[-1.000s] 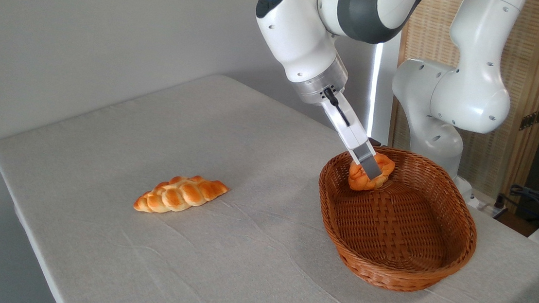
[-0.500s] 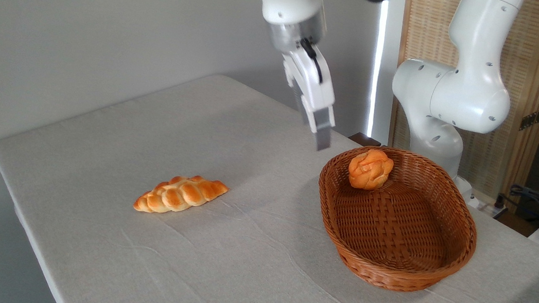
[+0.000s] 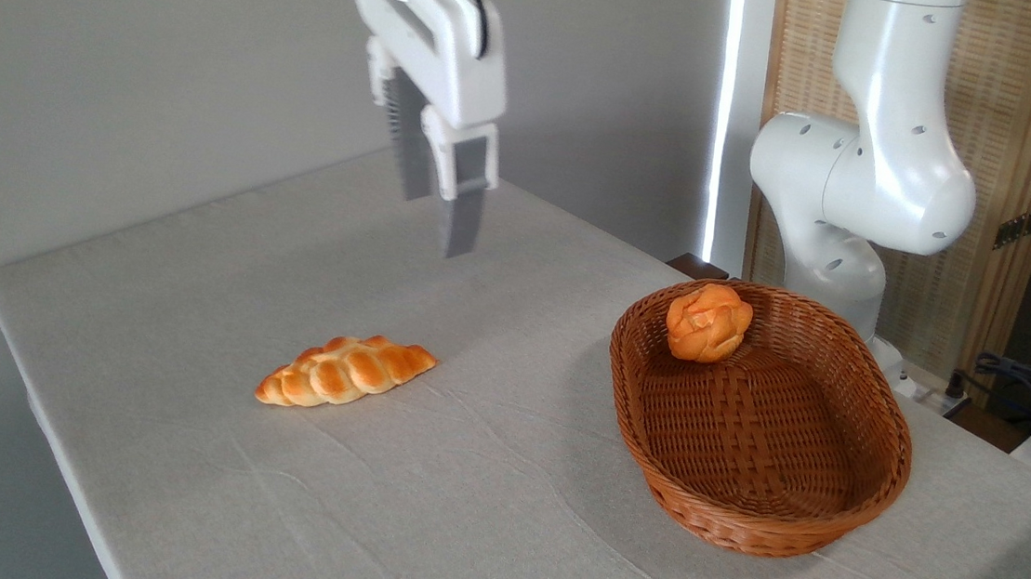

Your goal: Put bread into the basket

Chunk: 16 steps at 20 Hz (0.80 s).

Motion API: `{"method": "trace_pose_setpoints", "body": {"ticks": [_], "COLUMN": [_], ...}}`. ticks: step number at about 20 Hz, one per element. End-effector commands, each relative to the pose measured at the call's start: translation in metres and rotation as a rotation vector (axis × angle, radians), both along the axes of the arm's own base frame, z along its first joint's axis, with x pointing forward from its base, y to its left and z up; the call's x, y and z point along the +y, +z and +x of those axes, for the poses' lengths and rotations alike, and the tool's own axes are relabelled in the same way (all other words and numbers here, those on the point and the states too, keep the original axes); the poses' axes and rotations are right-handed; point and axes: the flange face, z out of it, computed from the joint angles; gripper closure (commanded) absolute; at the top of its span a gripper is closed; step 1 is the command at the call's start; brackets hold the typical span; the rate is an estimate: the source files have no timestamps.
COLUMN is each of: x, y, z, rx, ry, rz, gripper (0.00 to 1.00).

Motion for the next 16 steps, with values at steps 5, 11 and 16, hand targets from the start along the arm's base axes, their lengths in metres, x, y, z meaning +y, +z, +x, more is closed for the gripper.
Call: {"method": "trace_pose_setpoints", "body": {"ticks": [5,11,16], "x": [-0.002,-0.019,-0.026], "y": [0.01,0.001,-0.001], "z": [0.031,0.042,0.042], "rx": [-0.007,-0.044,-0.041], "ry": [0.164,0.23,0.234], "rz": [0.023,0.1,0.103], "gripper": [0.0,0.0,0.0]}}
